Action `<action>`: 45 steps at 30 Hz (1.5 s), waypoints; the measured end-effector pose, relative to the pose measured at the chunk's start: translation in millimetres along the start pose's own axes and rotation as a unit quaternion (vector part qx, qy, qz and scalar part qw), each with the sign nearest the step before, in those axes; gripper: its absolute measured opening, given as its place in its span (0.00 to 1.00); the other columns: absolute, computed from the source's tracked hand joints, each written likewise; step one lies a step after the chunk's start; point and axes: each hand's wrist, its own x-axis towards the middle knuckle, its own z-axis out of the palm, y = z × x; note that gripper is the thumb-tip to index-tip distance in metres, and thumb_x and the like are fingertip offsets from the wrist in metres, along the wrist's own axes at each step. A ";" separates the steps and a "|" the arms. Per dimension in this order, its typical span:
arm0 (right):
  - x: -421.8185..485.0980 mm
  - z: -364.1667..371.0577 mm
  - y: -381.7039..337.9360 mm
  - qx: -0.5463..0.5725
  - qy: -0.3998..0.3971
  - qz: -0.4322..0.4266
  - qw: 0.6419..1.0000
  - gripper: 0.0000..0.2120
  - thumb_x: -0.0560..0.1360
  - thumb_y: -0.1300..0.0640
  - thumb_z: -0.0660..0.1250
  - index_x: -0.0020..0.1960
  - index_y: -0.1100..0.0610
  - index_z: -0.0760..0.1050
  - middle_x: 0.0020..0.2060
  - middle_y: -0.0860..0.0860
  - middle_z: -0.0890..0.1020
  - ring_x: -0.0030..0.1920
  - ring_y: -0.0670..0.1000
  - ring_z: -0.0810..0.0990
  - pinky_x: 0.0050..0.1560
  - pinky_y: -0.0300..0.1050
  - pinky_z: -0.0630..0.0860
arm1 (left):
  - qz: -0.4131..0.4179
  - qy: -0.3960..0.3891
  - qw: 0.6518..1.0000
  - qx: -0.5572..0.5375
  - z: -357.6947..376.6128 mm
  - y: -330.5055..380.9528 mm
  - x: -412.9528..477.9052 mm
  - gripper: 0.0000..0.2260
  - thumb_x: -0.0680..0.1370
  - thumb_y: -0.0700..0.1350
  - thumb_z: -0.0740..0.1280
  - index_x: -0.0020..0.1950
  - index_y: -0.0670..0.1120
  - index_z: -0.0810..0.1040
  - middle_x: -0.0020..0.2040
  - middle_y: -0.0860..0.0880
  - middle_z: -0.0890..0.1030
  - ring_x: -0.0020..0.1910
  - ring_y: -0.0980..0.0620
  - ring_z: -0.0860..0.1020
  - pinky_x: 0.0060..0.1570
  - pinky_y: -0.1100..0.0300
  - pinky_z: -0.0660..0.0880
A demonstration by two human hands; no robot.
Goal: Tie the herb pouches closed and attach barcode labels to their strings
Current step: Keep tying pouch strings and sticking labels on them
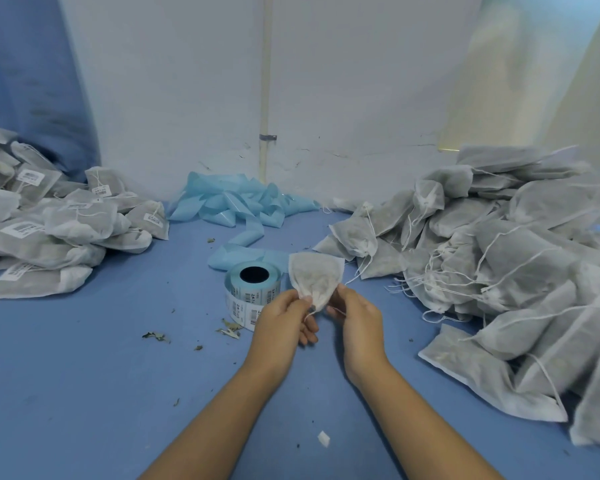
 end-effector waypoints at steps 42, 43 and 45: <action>-6.6 1.5 -5.4 -0.050 -0.063 0.016 0.997 0.09 0.72 0.65 0.67 0.35 0.59 0.82 0.33 0.53 0.83 0.36 0.47 0.78 0.39 0.36 0.74 | 0.014 -0.036 0.999 0.031 0.0 -2.2 6.3 0.14 0.77 0.32 0.58 0.51 0.48 0.77 0.25 0.51 0.66 0.22 0.57 0.63 0.24 0.64 0.61; -6.3 2.3 -5.8 -0.035 -0.051 0.022 0.998 0.09 0.72 0.66 0.66 0.35 0.60 0.82 0.33 0.53 0.83 0.36 0.48 0.78 0.38 0.35 0.75 | 0.013 -0.037 0.998 0.042 1.1 -2.5 6.9 0.15 0.77 0.32 0.57 0.51 0.50 0.77 0.24 0.52 0.66 0.22 0.57 0.63 0.26 0.64 0.61; -4.7 1.5 -7.4 0.010 -0.023 0.040 0.999 0.11 0.72 0.68 0.65 0.34 0.60 0.82 0.33 0.53 0.83 0.35 0.47 0.80 0.36 0.33 0.76 | 0.009 -0.045 0.997 0.056 4.3 -2.7 8.1 0.16 0.76 0.32 0.57 0.53 0.50 0.77 0.23 0.55 0.67 0.22 0.58 0.63 0.28 0.62 0.60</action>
